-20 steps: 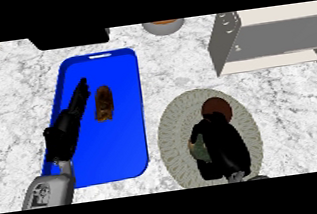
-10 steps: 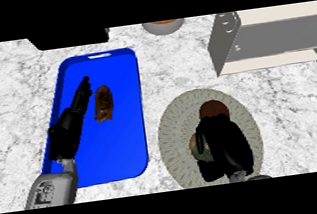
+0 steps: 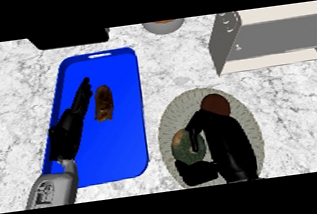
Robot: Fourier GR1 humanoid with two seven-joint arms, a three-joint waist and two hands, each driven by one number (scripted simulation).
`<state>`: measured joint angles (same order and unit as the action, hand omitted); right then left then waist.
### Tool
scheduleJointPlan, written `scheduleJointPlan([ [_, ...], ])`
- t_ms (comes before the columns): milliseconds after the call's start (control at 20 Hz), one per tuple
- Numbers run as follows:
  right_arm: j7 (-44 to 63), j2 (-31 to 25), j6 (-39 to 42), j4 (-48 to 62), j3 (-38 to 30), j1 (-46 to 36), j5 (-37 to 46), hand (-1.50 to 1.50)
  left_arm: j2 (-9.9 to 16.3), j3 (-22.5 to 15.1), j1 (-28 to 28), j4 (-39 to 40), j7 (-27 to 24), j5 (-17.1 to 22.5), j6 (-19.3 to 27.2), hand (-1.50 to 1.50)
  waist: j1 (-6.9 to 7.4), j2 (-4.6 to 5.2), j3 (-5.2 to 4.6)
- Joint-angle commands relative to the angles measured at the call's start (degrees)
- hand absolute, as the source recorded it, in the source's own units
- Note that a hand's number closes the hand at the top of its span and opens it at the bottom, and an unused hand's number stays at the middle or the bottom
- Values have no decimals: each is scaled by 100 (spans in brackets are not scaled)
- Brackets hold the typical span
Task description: Pick the squash from the placemat and place it in the tiered shelf
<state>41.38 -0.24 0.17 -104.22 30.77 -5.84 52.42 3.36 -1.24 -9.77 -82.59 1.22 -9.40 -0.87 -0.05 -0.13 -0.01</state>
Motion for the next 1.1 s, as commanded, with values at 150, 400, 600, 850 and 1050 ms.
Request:
scheduleJointPlan([
  [150,498,8,-166,-1524,-14,-83,201,150,99,112,-34,-272,341,114,-76,0,-21,-8,1],
  [400,1959,24,521,-2477,-152,-967,726,150,9,-58,394,-8,-349,-78,-20,0,-17,-12,-7],
  [600,2264,7,1382,-2962,-451,-1433,1127,150,39,61,64,0,-7,80,-111,0,-25,-7,-6],
  [850,2141,22,1448,-2598,-1343,-2426,1231,150,20,62,-101,-60,121,-13,-4,0,9,6,-4],
  [1050,1972,-518,2193,-3150,-2186,-2629,934,150,-3,72,128,-116,-79,41,-18,0,-27,-7,-3],
])
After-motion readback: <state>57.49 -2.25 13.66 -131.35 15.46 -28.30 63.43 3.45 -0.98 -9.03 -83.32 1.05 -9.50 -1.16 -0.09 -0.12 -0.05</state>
